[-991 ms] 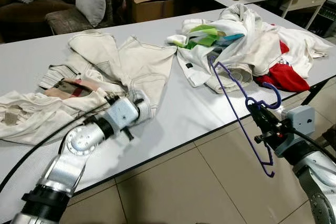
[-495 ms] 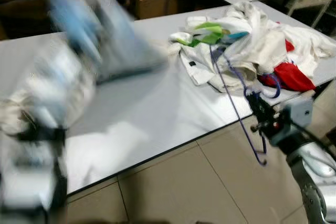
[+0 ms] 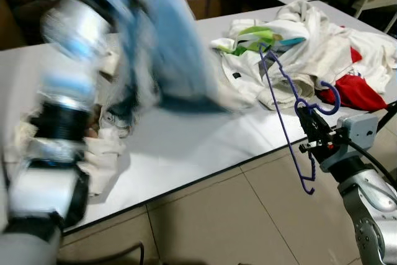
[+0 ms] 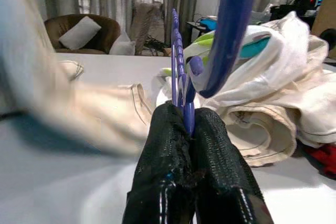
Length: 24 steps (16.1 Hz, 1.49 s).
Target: Hang hanger
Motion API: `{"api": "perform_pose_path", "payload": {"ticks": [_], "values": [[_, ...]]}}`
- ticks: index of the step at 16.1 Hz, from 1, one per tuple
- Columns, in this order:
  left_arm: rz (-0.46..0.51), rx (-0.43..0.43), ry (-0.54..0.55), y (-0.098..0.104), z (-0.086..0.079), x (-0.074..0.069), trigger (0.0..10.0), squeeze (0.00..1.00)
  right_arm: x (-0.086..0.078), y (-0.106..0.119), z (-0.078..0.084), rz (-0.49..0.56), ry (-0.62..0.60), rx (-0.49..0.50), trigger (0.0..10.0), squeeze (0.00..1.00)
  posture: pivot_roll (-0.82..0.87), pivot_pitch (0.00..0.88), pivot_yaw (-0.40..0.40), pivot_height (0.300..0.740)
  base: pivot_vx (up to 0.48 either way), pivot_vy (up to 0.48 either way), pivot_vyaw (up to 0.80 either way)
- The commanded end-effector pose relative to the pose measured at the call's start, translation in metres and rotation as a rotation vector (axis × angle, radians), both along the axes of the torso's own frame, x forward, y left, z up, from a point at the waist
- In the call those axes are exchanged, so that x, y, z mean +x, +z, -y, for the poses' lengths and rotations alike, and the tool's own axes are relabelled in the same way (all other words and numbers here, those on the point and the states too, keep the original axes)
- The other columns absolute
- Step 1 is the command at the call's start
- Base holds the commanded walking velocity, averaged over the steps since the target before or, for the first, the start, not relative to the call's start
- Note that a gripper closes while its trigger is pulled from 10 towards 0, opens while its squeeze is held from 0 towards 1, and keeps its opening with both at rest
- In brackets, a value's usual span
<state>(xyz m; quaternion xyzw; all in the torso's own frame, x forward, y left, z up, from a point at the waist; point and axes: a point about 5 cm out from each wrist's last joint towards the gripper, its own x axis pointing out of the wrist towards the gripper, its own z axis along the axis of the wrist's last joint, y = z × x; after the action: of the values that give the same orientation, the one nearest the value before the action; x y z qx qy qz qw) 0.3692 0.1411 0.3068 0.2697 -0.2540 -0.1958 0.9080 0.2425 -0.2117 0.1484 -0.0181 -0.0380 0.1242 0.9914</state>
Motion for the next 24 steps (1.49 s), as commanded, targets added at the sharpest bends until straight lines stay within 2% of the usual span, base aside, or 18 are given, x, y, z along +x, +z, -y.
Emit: {"api": "perform_pose_path", "payload": {"ticks": [1,2,3,4,5,6,7,8,10,13,15,16,17,18,19,20,22,24], "values": [[-0.118,0.090,-0.024,-0.028,0.010,0.004,0.0,0.00,-0.001,0.004,0.003,0.011,-0.014,-0.011,10.0,0.00,-0.15,0.000,0.022,0.740,0.000,0.000,0.00],[-0.181,0.137,-0.011,-0.049,0.016,0.007,0.0,0.00,-0.001,0.004,0.004,0.011,-0.017,-0.009,10.0,0.00,-0.15,0.000,0.020,0.740,0.000,0.000,0.00],[-0.208,0.166,-0.002,-0.060,0.019,0.009,0.0,0.00,-0.001,0.004,0.004,0.011,-0.018,-0.009,10.0,0.00,-0.15,0.000,0.020,0.740,0.000,0.000,0.00],[-0.270,0.223,0.049,-0.086,0.024,0.017,0.0,0.00,0.000,0.005,0.004,0.014,-0.021,-0.008,10.0,0.00,-0.16,0.000,0.019,0.740,0.000,0.000,0.00],[-0.295,0.280,0.072,-0.103,0.033,0.020,0.0,0.00,0.000,0.006,0.005,0.017,-0.028,-0.011,10.0,0.00,-0.17,0.000,0.020,0.740,0.000,0.000,0.00],[-0.318,0.324,0.051,-0.112,0.044,0.020,10.0,0.00,0.001,0.006,0.005,0.020,-0.036,-0.011,10.0,0.00,-0.17,0.000,0.020,0.740,0.000,0.000,0.00],[-0.380,0.356,-0.053,-0.123,0.062,0.014,10.0,0.00,0.001,0.007,0.005,0.025,-0.048,-0.003,10.0,0.00,-0.17,0.000,0.023,0.740,0.000,0.000,0.00],[-0.402,0.372,-0.105,-0.128,0.069,0.011,10.0,1.00,0.001,0.008,0.005,0.027,-0.059,0.005,10.0,0.00,-0.17,0.000,0.023,0.740,0.000,0.000,0.00],[-0.450,0.429,-0.132,-0.141,0.068,0.009,10.0,1.00,0.000,0.007,0.004,0.026,-0.064,0.000,10.0,0.00,-0.19,0.000,0.033,0.740,0.000,0.000,0.00],[-0.460,0.460,-0.115,-0.147,0.043,0.009,10.0,1.00,-0.006,0.007,0.010,0.023,-0.093,-0.001,10.0,0.00,-0.19,0.000,0.038,0.740,0.000,0.000,0.00],[-0.432,0.460,-0.083,-0.144,0.029,0.008,10.0,1.00,-0.007,0.006,0.013,0.018,-0.101,-0.001,10.0,0.00,-0.19,0.000,0.037,0.740,0.000,0.000,0.00],[-0.368,0.472,-0.022,-0.138,0.016,0.009,10.0,1.00,-0.007,0.006,0.014,0.016,-0.103,0.002,10.0,0.00,-0.19,0.000,0.034,0.740,0.000,0.000,0.00],[-0.344,0.465,-0.005,-0.135,0.012,0.010,10.0,1.00,-0.007,0.005,0.013,0.014,-0.102,0.003,10.0,0.00,-0.19,0.000,0.034,0.740,0.000,0.000,0.00],[-0.318,0.401,0.010,-0.127,0.006,0.010,10.0,1.00,-0.007,0.005,0.013,0.011,-0.099,0.004,10.0,0.00,-0.19,0.000,0.033,0.740,0.000,0.000,0.00],[-0.300,0.349,-0.009,-0.119,0.002,0.009,10.0,0.44,-0.007,0.005,0.013,0.007,-0.093,0.003,10.0,0.00,-0.19,0.000,0.033,0.740,0.000,0.000,0.00],[-0.291,0.320,-0.064,-0.113,0.001,0.006,10.0,0.00,-0.007,0.004,0.013,0.003,-0.088,0.001,10.0,0.00,-0.19,0.000,0.028,0.740,0.000,0.000,0.00],[-0.385,0.346,-0.220,-0.121,0.003,-0.005,10.0,0.00,-0.008,0.003,0.015,-0.005,-0.084,-0.005,10.0,0.00,-0.18,0.000,0.026,0.740,0.000,0.000,0.00],[-0.408,0.383,-0.180,-0.126,-0.002,-0.005,10.0,0.00,-0.006,0.007,0.016,0.003,-0.072,-0.002,10.0,0.00,-0.19,0.000,0.026,0.740,0.000,0.000,0.00]]}}
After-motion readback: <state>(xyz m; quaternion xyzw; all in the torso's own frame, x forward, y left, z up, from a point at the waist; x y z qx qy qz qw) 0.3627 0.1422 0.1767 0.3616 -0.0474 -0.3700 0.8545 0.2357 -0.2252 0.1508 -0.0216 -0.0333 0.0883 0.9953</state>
